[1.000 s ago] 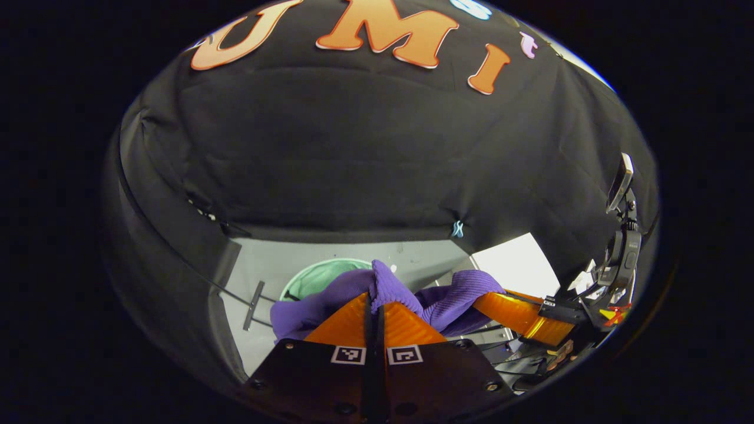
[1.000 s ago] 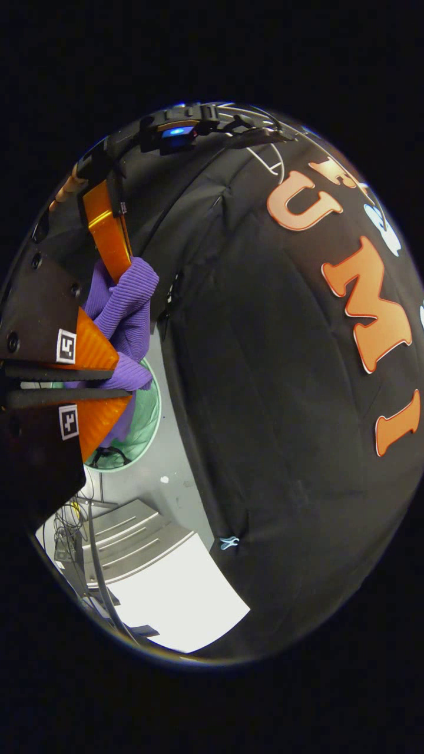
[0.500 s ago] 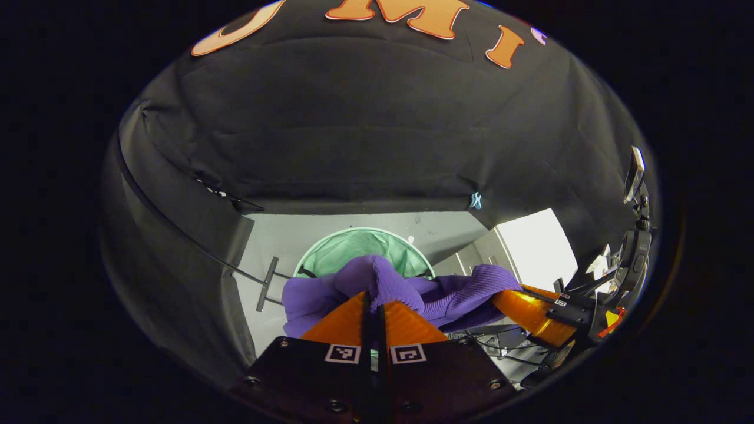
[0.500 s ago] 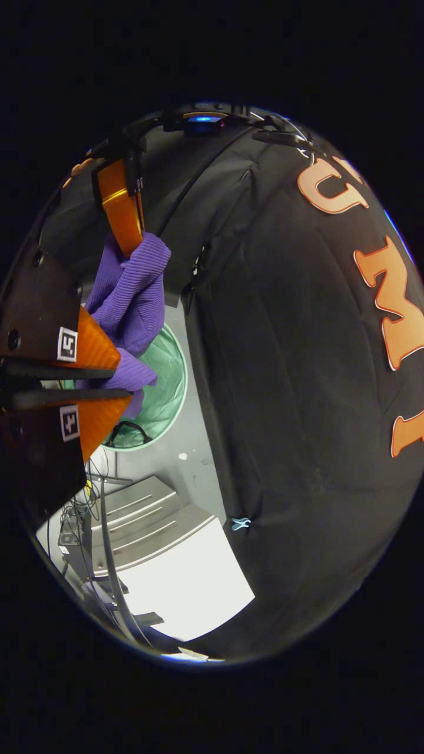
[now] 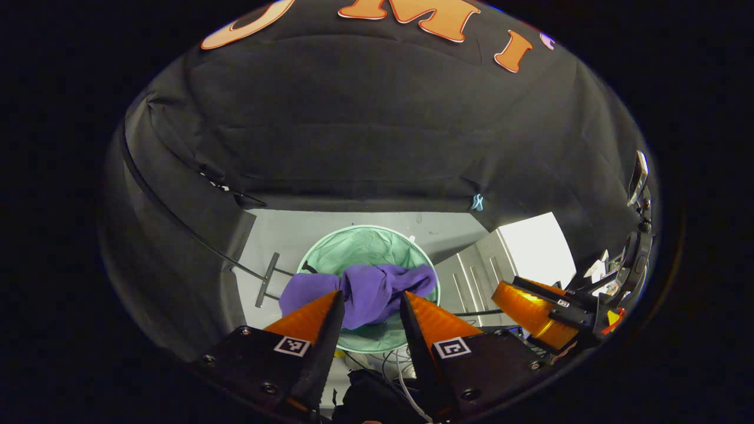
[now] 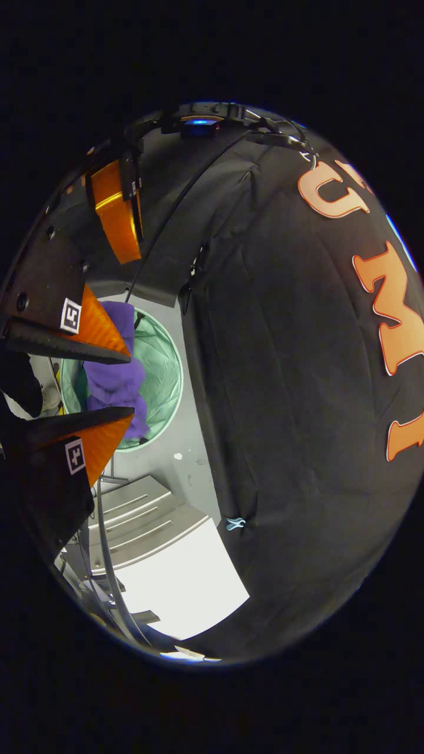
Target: Grasp the clothes on the hanger with both hands and then place them into the laundry hamper below.
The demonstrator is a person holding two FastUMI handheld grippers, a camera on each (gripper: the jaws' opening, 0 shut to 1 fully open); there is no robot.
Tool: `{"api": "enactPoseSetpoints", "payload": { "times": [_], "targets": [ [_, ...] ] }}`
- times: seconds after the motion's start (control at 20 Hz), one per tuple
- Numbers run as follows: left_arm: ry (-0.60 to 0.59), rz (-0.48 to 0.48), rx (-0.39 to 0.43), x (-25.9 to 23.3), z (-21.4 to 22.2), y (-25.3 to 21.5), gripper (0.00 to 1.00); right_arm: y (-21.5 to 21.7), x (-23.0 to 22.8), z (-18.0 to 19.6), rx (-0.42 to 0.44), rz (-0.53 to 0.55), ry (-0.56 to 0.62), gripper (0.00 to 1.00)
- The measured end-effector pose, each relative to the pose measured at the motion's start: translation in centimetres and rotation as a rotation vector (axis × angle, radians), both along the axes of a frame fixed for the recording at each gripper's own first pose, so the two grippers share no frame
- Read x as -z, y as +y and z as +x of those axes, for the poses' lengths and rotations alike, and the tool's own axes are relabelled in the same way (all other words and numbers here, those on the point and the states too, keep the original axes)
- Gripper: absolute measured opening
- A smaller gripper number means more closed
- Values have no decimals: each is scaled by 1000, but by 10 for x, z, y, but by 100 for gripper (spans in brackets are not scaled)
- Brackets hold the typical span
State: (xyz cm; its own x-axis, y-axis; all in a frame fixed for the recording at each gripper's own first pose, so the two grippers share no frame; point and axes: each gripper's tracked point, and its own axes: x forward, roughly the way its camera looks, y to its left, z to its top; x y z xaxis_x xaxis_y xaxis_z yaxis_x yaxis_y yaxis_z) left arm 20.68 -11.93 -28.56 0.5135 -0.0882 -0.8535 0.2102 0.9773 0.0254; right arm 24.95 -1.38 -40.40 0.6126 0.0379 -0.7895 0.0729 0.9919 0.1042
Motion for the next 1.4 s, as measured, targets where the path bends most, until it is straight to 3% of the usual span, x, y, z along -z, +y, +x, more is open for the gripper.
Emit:
{"api": "enactPoseSetpoints", "payload": {
  "times": [0.1,0.15,0.2,0.25,0.35,0.5,0.6,0.65,0.95,1.4],
  "targets": [
    [-4,2,-13,-1,-1,1,66,-1,-3,-3,-1,-8,-5,51],
    [-4,-4,-18,-2,-1,-1,74,0,-5,-5,1,-7,-7,65],
    [-4,-8,-24,-2,-2,-2,84,-3,-7,-5,3,-8,-11,58],
    [-5,-7,-29,0,-4,0,81,-3,-8,-7,2,-5,-19,75],
    [-12,3,-32,-3,-6,4,87,-2,-12,-9,6,-3,-25,70],
    [-24,15,-39,-9,-11,6,88,-5,-17,-15,7,-1,-33,77],
    [-33,25,-46,-17,-16,7,94,-6,-18,-17,8,3,-41,97],
    [-35,27,-48,-20,-18,8,97,-6,-18,-19,6,0,-44,99],
    [-76,35,-55,-40,-39,5,97,-8,-44,-29,-11,-1,-81,99],
    [-279,92,-96,-108,-82,-11,97,-19,-131,-57,-80,-18,-225,99]
  ]
}}
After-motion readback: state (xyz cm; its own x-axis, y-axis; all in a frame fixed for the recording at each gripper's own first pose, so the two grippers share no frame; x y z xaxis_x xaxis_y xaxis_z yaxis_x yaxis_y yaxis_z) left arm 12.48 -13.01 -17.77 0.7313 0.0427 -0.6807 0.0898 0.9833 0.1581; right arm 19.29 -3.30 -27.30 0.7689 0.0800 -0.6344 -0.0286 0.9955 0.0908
